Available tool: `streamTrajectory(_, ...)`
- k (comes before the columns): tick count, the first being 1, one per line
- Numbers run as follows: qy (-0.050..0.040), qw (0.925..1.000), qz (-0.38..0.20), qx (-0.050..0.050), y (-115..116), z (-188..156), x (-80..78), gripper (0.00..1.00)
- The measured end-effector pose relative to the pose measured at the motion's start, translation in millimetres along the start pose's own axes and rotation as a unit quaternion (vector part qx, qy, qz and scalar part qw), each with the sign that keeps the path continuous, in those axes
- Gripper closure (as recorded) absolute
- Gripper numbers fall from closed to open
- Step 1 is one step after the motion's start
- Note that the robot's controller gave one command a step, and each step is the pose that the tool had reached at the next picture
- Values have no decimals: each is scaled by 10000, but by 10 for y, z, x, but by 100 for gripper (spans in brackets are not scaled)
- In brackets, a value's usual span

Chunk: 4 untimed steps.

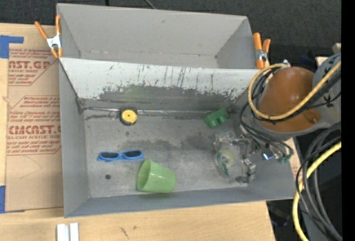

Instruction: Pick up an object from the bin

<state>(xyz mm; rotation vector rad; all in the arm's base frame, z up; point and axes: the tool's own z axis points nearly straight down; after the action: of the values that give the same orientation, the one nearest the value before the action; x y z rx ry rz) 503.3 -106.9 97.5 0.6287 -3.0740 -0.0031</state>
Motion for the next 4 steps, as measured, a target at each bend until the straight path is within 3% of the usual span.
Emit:
streamTrajectory(1,-25,9996,299,10,-286,291,-67,0)
streamTrajectory(2,-26,9996,293,10,-279,279,-69,100)
streamTrajectory(3,-25,9996,293,10,-278,279,-69,0)
streamTrajectory(4,-81,9984,556,36,69,260,138,0)
